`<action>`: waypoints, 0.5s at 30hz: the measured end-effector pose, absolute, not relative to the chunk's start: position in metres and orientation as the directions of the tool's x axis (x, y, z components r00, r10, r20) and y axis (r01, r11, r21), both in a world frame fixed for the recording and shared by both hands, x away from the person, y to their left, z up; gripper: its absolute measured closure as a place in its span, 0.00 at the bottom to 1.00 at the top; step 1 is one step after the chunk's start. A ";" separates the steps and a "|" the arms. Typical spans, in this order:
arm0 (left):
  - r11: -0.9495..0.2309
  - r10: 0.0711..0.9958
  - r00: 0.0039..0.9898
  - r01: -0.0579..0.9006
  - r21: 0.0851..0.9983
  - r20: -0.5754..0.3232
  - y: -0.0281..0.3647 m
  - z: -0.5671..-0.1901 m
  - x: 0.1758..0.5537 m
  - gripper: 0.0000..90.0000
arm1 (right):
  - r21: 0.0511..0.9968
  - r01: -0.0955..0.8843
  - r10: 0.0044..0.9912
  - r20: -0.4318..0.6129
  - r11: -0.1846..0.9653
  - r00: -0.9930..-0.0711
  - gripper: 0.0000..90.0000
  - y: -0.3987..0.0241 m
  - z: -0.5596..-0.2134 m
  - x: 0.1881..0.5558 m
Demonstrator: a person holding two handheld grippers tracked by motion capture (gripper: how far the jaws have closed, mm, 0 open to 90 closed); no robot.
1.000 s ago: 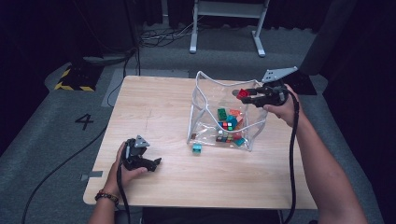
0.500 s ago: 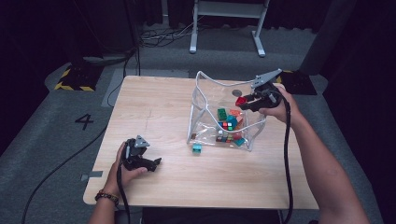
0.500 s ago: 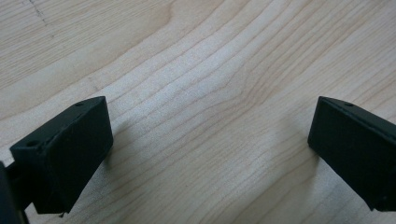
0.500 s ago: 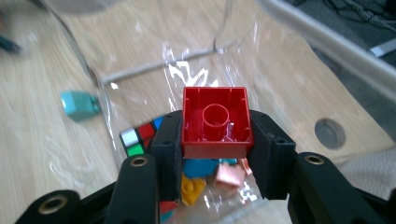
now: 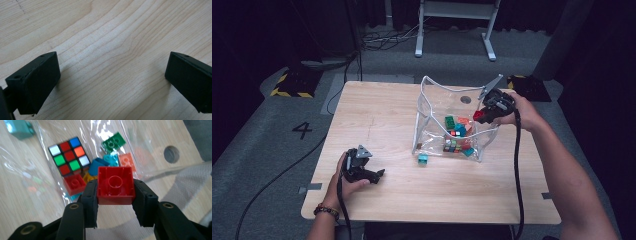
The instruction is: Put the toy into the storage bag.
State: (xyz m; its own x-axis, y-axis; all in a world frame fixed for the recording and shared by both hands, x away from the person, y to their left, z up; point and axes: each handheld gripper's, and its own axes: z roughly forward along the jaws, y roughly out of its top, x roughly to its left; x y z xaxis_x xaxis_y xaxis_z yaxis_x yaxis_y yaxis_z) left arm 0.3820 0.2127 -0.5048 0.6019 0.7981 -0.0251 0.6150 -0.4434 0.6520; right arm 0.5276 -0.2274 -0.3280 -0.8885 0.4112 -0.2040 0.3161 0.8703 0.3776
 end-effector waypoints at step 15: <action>-0.441 0.799 0.601 0.615 0.653 -0.026 0.213 -0.505 0.382 0.00 | 0.278 0.332 0.395 -0.216 0.902 -0.893 0.65 -0.227 -0.325 0.525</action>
State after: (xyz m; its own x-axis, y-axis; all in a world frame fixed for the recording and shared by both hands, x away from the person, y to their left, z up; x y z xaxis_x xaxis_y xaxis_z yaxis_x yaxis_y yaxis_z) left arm 0.3819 0.2126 -0.5049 0.6006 0.7991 -0.0260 0.6154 -0.4413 0.6530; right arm 0.5254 -0.2266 -0.3249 -0.8928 0.3952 -0.2163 0.3319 0.9015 0.2776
